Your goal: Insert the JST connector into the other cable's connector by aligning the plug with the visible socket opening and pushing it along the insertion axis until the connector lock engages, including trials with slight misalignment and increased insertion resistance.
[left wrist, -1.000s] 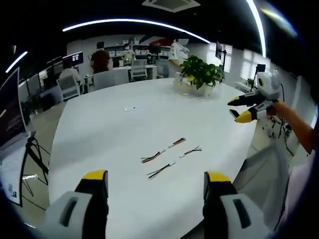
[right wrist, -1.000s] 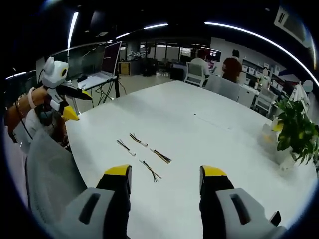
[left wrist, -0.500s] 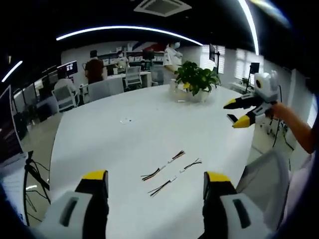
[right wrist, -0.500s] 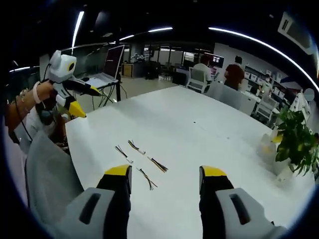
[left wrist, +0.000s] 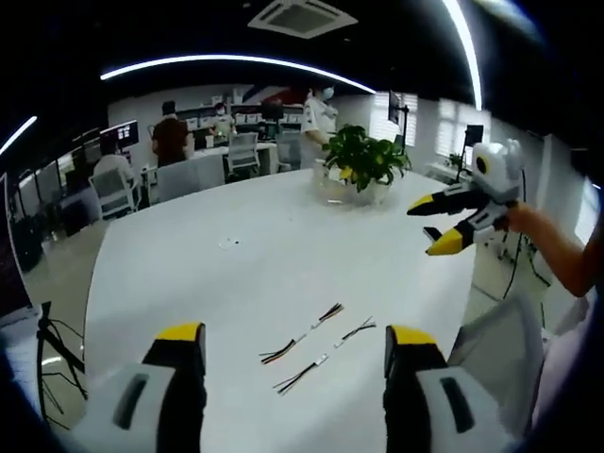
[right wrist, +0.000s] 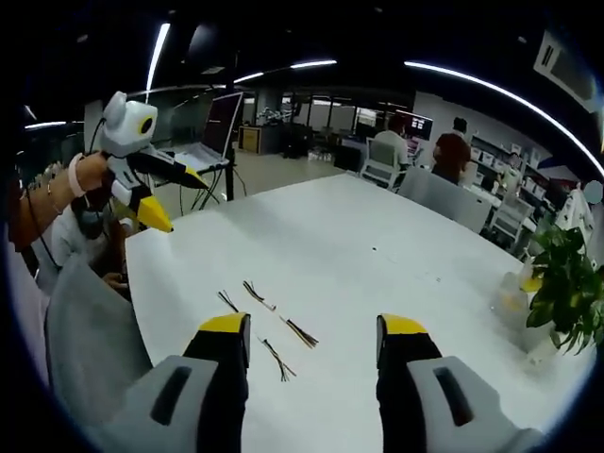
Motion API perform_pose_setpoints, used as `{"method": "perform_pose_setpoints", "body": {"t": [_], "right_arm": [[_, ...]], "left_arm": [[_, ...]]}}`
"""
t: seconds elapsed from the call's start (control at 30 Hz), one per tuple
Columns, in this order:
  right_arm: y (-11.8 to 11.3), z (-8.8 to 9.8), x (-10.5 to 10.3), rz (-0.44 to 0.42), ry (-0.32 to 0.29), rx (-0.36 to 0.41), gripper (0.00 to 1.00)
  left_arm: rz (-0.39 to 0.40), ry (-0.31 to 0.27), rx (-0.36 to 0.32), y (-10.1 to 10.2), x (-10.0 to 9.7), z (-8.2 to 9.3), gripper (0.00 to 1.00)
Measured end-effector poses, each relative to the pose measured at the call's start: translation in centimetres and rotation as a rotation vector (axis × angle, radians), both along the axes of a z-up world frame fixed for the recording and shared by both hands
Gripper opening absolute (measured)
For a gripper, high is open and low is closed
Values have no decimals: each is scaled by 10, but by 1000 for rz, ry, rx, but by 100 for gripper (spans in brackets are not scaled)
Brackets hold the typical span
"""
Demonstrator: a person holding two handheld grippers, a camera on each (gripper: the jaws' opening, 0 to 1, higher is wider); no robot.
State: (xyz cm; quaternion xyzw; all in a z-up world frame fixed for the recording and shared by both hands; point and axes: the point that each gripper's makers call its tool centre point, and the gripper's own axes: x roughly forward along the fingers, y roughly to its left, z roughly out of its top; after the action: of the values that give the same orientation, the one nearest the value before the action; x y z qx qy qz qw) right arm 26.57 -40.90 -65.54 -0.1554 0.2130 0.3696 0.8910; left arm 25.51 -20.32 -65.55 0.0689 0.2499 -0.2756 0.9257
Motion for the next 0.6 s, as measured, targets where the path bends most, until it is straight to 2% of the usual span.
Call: {"method": "perform_pose_setpoints", "body": {"t": [0.2, 0.6], "right_arm": [[10, -9, 10, 15, 19, 11, 51], [25, -21, 18, 46, 43, 14, 51]], "left_arm": [[-11, 10, 23, -4, 6, -8, 74], [-22, 37, 4, -11, 16, -22, 72]]}}
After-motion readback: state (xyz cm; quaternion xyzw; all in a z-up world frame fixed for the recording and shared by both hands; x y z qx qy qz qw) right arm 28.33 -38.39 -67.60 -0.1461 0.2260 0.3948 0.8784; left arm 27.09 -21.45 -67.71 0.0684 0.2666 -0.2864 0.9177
